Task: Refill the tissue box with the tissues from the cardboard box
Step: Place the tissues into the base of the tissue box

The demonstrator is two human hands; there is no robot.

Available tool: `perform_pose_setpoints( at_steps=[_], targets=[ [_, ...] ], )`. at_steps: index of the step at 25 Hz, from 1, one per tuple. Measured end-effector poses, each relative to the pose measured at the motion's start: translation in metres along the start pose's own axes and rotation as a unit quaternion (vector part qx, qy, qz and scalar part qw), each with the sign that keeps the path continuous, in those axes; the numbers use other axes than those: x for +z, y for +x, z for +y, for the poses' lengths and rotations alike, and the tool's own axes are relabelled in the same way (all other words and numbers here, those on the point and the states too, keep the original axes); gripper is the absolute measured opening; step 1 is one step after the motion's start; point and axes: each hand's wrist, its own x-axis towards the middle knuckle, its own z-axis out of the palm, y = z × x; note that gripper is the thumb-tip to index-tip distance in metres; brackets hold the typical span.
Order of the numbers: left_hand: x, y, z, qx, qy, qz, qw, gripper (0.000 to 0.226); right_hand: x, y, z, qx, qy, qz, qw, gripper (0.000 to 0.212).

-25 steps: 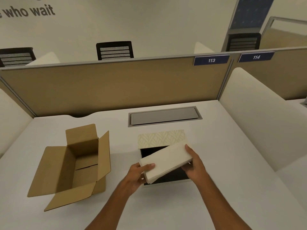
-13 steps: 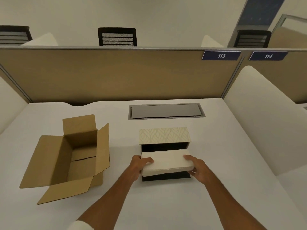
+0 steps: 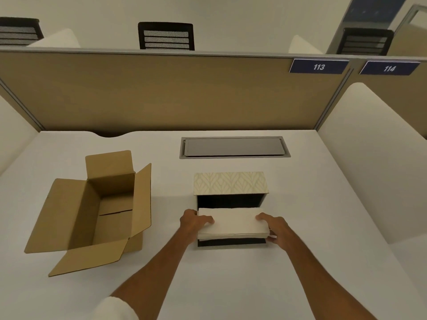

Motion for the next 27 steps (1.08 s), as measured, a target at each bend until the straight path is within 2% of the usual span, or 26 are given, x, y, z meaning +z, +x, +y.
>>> perform_pose_setpoints(
  at_steps=[6,11,15,18,20,21,22,24,25,27],
  targets=[
    [-0.006,-0.004,-0.006,0.001,-0.067,-0.007,0.998,0.048,0.000,-0.002,0.000,0.004,-0.032,0.017,0.999,0.042],
    [-0.003,-0.008,-0.005,0.009,-0.035,0.011,0.999,0.048,0.003,-0.002,-0.001,-0.003,-0.069,0.042,0.997,0.041],
    [0.002,-0.017,-0.003,0.026,-0.006,0.012,1.000,0.046,0.006,-0.004,0.000,-0.013,-0.096,0.049,0.994,0.052],
    [0.004,-0.024,-0.002,0.049,0.042,0.013,0.998,0.063,0.004,-0.005,0.002,-0.082,-0.174,0.045,0.980,0.062],
    [0.002,-0.029,-0.002,0.094,0.119,0.015,0.988,0.078,0.000,-0.005,0.001,-0.171,-0.252,0.041,0.952,0.076],
    [0.000,-0.032,-0.003,0.134,0.187,0.035,0.973,0.082,-0.002,-0.008,0.000,-0.213,-0.292,0.036,0.932,0.083],
    [-0.002,-0.037,-0.004,0.190,0.270,0.073,0.941,0.083,-0.003,-0.011,-0.003,-0.254,-0.343,0.027,0.904,0.089],
    [-0.004,-0.044,-0.008,0.336,0.404,0.136,0.840,0.085,-0.001,-0.016,-0.010,-0.326,-0.469,0.002,0.821,0.097],
    [-0.005,-0.045,-0.006,0.399,0.438,0.126,0.795,0.089,0.002,-0.018,-0.015,-0.353,-0.531,-0.010,0.770,0.102],
    [-0.007,-0.040,0.004,0.438,0.499,0.038,0.747,0.106,0.010,-0.018,-0.026,-0.369,-0.639,-0.036,0.675,0.115]
  ],
)
